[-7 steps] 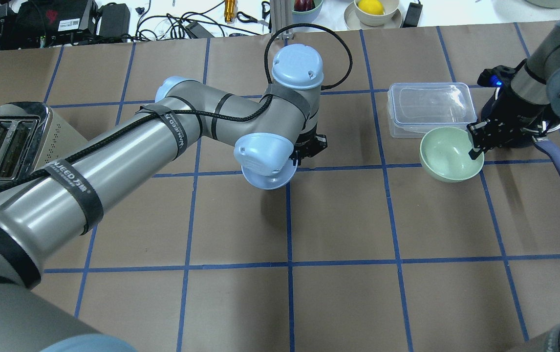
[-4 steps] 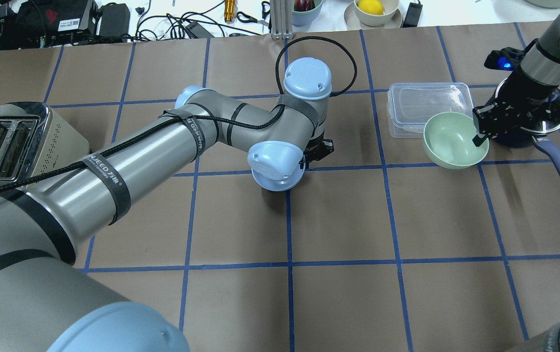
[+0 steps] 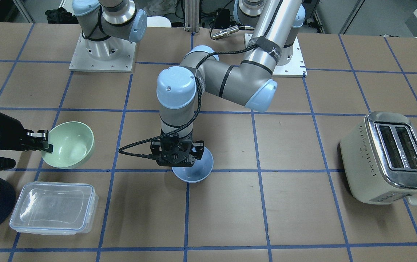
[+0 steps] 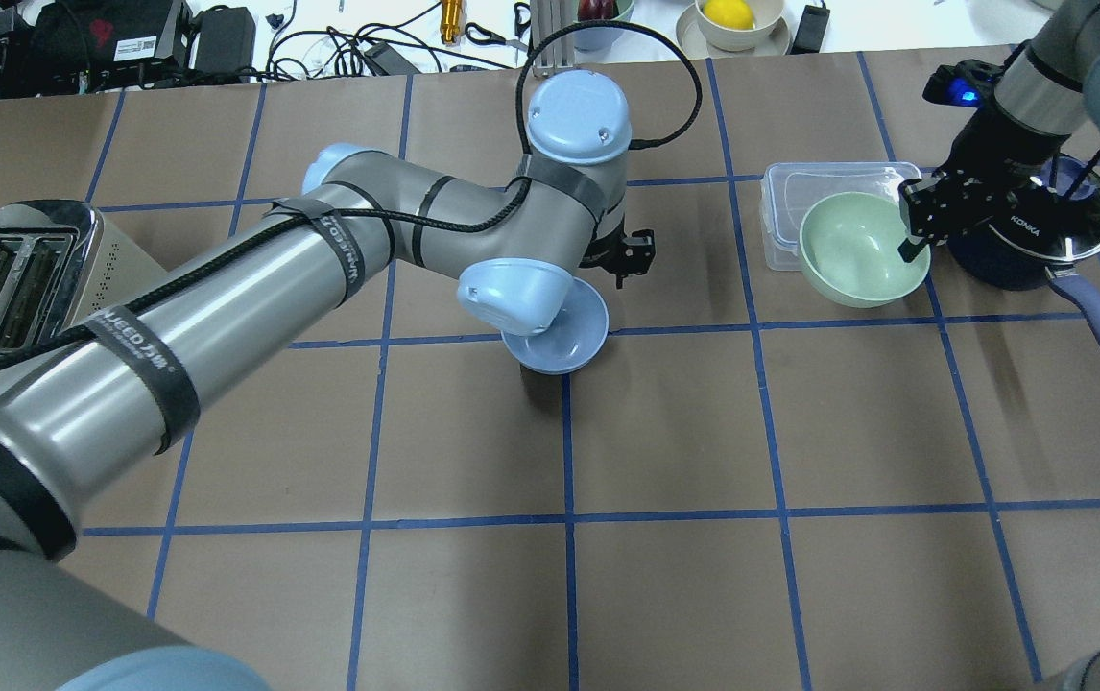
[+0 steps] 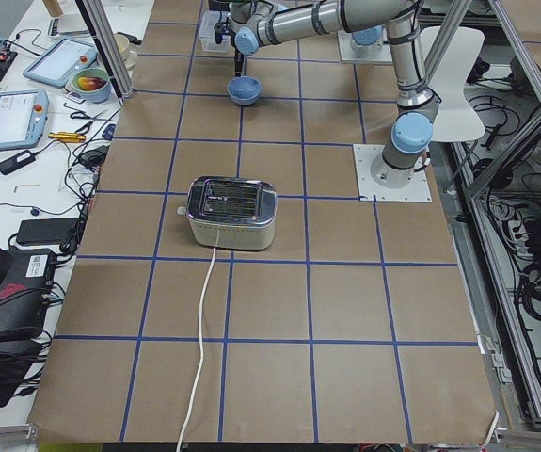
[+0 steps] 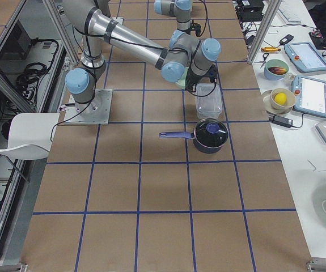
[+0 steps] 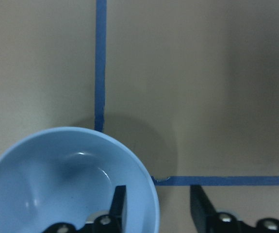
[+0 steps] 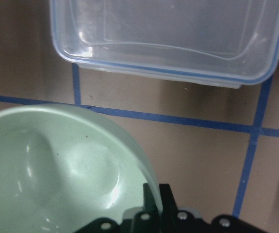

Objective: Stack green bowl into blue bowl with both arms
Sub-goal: 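Carry the blue bowl to center with the left while the right lifts the green bowl, then release the blue bowl with the left gripper while the right carries the green bowl over, then lower the green bowl into the blue bowl with the right gripper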

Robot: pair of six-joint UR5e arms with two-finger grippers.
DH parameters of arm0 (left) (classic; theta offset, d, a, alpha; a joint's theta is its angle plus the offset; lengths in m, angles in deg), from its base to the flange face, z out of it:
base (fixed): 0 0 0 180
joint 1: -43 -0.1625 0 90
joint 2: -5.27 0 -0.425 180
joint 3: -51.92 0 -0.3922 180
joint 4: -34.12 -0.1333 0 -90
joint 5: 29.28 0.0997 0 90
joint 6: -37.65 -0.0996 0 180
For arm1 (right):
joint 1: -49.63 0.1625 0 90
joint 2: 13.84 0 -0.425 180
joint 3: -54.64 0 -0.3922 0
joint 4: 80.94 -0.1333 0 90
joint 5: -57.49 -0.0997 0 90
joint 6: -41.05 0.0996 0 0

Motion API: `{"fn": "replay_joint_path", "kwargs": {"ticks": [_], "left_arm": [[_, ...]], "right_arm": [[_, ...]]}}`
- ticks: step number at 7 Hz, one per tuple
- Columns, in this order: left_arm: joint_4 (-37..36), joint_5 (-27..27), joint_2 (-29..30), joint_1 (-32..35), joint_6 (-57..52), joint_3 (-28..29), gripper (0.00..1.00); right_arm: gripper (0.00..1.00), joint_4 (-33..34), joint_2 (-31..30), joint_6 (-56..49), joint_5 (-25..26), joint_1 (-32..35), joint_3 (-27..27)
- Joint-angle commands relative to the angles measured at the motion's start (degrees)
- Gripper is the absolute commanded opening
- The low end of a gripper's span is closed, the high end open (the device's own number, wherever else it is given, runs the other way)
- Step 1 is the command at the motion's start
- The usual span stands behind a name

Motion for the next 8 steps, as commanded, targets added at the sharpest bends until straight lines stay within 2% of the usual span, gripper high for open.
{"fn": "replay_joint_path", "kwargs": {"ticks": [1,2,3,4,5,6,8], "left_arm": [[12.85,-0.23,-9.80,-11.30,-18.10,0.23,1.00],[17.98,0.03,-14.11,-16.76,-22.92,0.33,1.00],[22.29,0.12,-17.72,-21.42,-28.89,0.24,1.00],[27.12,-0.49,-21.41,-25.91,-31.64,0.06,1.00],[29.78,-1.11,-24.93,-26.65,-31.76,-0.28,1.00],[29.89,-1.03,-26.53,-26.48,-30.72,-0.46,1.00],[29.55,-1.19,-26.37,-25.44,-26.96,-0.29,1.00]], "right_arm": [[0.00,0.44,0.37,11.98,-3.58,9.31,1.84],[0.00,1.06,0.55,17.52,-3.67,13.62,1.84],[0.00,4.89,1.42,24.97,-6.46,18.45,1.76],[0.00,10.59,3.61,31.66,-7.01,23.37,1.67],[0.00,12.91,6.15,32.86,-6.92,26.81,1.67],[0.00,13.97,8.09,33.13,-6.92,27.54,1.58],[0.00,14.07,9.69,33.13,-6.31,27.64,1.32]]}}
